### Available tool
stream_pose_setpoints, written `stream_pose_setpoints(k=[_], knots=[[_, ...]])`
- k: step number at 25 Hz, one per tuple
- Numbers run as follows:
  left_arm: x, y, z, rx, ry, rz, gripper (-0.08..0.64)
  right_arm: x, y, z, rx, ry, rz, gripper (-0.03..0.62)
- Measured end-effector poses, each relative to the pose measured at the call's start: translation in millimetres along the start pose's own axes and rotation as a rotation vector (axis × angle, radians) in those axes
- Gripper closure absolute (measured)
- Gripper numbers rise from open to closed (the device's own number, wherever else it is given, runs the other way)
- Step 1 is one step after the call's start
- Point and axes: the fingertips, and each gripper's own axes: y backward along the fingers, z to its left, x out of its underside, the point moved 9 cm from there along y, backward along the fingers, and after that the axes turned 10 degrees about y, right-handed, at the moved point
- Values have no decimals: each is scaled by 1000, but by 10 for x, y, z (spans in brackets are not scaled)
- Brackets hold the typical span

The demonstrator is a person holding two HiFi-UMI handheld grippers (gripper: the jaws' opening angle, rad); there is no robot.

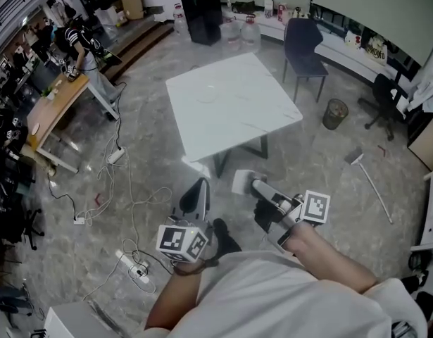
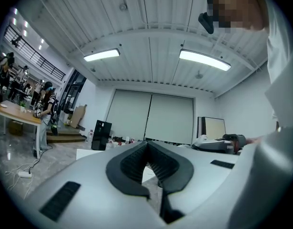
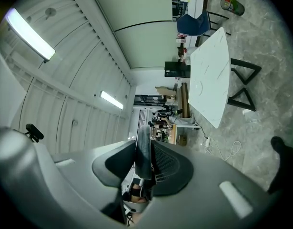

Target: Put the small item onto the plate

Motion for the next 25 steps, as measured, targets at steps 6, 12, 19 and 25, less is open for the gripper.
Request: stream_pose_setpoints(k=[6,12,19,25], knots=[[-231,-617,486,37,9,26,554,-372,-638,-161,7,12,-14,495],[-699,-999,1117,68,-19,22,554,-569,-1450,-207,-11,34,-41,494],[-1074,-1320,1888,113,-22,28,554,-645,-2299,-337,3,49,-74,495],[-1159,-1488,2394,113,-27,45,554,-667,-2772,-489,9,52,-94,494]])
